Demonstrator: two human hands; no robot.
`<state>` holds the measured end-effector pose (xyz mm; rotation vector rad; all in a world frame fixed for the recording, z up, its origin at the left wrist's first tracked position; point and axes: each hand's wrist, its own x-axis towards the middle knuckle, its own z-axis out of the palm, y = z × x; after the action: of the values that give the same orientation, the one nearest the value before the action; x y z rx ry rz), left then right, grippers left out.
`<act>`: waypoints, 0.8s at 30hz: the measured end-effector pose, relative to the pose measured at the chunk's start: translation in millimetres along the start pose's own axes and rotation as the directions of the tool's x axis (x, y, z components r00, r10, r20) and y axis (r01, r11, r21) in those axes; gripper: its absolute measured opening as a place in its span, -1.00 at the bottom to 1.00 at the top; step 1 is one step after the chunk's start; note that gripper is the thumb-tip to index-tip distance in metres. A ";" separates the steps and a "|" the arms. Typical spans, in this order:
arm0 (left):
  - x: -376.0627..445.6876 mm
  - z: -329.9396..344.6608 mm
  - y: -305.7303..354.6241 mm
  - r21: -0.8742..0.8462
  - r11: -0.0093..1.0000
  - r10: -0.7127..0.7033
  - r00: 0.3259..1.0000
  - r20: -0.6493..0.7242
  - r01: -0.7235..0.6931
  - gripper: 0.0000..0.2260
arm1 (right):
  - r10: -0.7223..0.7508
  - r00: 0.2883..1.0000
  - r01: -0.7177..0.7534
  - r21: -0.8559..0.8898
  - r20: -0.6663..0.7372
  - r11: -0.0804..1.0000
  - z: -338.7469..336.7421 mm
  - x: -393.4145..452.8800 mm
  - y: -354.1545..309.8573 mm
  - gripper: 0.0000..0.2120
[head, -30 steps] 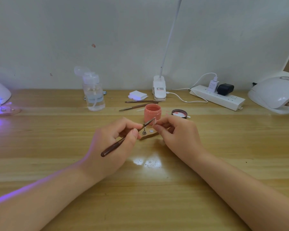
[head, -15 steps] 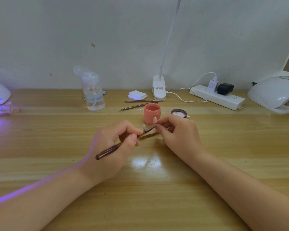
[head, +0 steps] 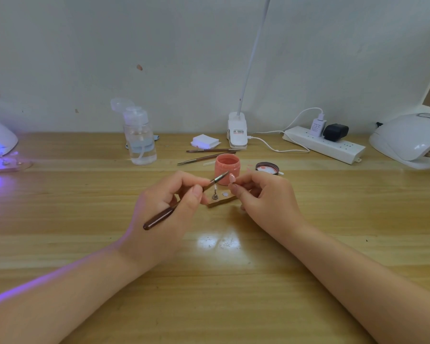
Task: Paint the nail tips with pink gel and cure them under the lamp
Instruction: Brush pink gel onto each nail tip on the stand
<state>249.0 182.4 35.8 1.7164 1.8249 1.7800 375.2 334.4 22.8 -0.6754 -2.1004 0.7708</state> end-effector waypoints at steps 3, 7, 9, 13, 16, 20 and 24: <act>0.6 1.1 -1.6 0.029 0.999 -0.027 0.999 0.026 0.026 -0.85 | 0.005 1.000 -0.005 0.012 0.000 1.000 -0.5 -0.1 -0.6 -0.98; -1.7 -1.6 -1.5 0.032 0.999 0.031 0.999 0.033 -0.032 -0.84 | 0.012 1.000 -0.012 0.031 -0.006 0.999 -1.0 -0.3 -0.6 -0.99; -1.2 -0.8 -1.8 0.020 1.000 0.006 1.000 0.009 -0.006 -0.86 | 0.012 1.000 -0.011 0.033 -0.006 0.999 -0.8 -0.2 -0.5 -0.98; -0.3 -0.7 -3.2 0.028 0.999 -0.040 0.998 0.038 0.039 -0.86 | 0.009 1.000 -0.009 0.033 -0.007 0.999 -0.7 0.1 0.3 -0.95; -1.4 -2.2 -2.2 -0.003 1.000 -0.004 0.999 0.054 0.004 -0.84 | 0.011 1.000 -0.011 0.034 -0.007 0.999 -0.9 0.4 0.8 -0.96; -0.9 1.5 -3.1 -0.042 0.996 -0.085 0.996 -0.010 0.085 -0.87 | 0.010 1.000 -0.010 0.047 0.007 0.999 -1.2 0.4 -0.6 -0.91; -1.8 1.3 -0.3 -0.067 0.997 -0.035 0.999 0.035 0.038 -0.84 | 0.010 1.000 -0.010 0.047 -0.006 0.999 -0.5 1.0 -0.1 -0.88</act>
<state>250.4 182.1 34.1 1.6677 1.7497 1.7666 375.0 335.1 23.6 -0.6628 -2.0683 0.8196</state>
